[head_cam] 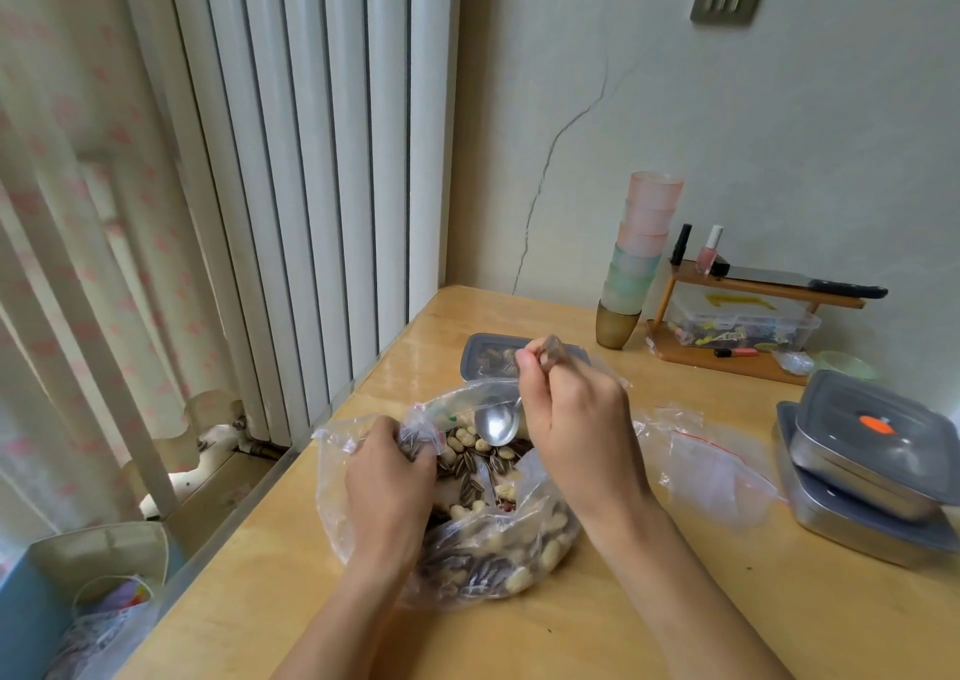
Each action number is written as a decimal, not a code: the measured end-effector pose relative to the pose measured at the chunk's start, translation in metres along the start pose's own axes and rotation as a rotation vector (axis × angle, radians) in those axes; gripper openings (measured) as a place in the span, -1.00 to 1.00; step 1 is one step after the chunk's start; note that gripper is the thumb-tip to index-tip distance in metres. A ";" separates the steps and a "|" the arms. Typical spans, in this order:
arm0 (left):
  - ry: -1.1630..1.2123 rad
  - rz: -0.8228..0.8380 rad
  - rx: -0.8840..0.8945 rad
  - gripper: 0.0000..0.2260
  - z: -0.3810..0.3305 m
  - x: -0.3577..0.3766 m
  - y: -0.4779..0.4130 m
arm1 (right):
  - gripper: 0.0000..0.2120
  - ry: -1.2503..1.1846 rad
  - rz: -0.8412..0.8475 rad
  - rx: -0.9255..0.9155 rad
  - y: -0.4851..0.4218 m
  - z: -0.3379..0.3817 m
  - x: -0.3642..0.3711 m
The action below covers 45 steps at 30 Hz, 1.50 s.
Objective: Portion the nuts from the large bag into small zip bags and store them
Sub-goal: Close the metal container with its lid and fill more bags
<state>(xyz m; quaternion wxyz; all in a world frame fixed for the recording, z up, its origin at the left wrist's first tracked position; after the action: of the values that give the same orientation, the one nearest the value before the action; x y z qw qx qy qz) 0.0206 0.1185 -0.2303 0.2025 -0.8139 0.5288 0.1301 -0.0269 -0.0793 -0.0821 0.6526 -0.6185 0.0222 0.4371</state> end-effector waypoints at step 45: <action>0.225 -0.077 0.082 -0.71 -0.023 -0.014 0.003 | -0.72 -0.264 0.269 -0.108 -0.001 0.018 0.015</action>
<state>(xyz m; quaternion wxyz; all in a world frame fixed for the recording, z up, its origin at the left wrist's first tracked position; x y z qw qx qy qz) 0.0121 0.1186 -0.2045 0.1798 -0.8341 0.5214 0.0084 -0.0257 -0.0558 -0.0855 0.5514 -0.5814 -0.0044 0.5983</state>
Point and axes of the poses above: each hand's wrist, its own y-axis away from the middle knuckle, its own x-axis out of the palm, z = x × y, the point moved 9 cm from there along -y, towards the middle knuckle, and after that the axes turned 8 degrees about z, right-handed, at the moved point
